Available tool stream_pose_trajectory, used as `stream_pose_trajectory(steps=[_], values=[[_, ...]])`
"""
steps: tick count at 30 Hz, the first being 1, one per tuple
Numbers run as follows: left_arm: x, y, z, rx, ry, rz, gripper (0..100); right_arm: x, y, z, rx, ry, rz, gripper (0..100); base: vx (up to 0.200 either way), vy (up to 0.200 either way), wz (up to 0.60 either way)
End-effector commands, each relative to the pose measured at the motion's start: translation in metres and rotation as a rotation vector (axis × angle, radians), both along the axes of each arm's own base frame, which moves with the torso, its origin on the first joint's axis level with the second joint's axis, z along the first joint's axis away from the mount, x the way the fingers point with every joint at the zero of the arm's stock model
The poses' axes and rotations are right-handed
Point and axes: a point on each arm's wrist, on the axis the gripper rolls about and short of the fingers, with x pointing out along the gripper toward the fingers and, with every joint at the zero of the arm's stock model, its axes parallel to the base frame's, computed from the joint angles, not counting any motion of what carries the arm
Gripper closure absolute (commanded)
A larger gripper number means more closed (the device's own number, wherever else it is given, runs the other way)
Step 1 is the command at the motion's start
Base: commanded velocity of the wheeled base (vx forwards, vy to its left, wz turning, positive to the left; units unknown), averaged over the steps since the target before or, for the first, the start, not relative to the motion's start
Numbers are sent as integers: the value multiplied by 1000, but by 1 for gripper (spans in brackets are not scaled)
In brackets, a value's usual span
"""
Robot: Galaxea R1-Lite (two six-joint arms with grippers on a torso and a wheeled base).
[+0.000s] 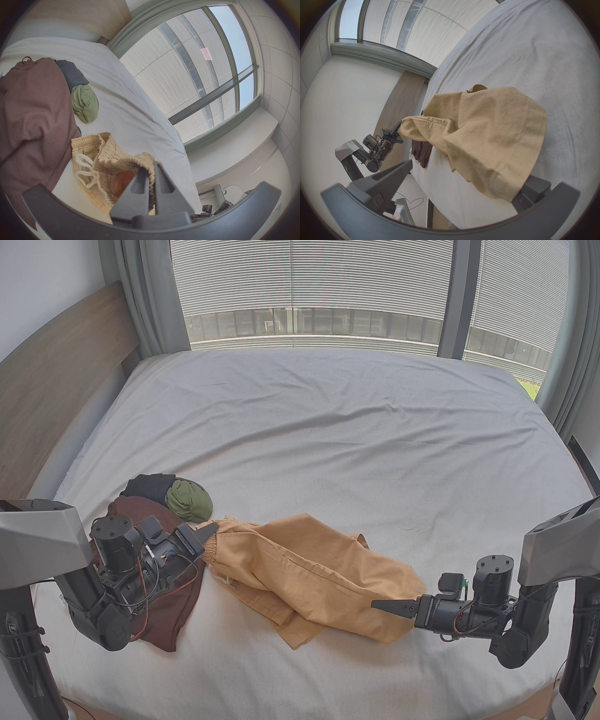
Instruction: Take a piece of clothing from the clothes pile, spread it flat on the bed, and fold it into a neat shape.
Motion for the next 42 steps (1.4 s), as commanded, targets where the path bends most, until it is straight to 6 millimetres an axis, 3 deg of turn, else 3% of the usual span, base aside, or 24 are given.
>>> stream_pose_trajectory(steps=[1, 5, 6, 16, 28, 42], values=[[0, -1, 0, 0, 0, -2, 100, 1, 2, -1, 1, -2, 5, 0, 0, 0, 0], [0, -1, 0, 0, 0, -2, 100, 1, 1, -1, 1, -4, 2, 0, 0, 0, 0], [0, -1, 0, 0, 0, -2, 100, 1, 1, -1, 1, -5, 2, 100, 0, 0, 0], [1, 0, 1, -3, -5, 3, 100, 2, -2, 3, -9, -31, -7, 100, 0, 0, 0], [-14, 2, 28, -24, -65, -9, 100, 3, -29, 64, 52, -235, -99, 100, 0, 0, 0], [-26, 6, 36, -22, -71, -11, 100, 9, -46, 89, 73, -334, -165, 100, 0, 0, 0]])
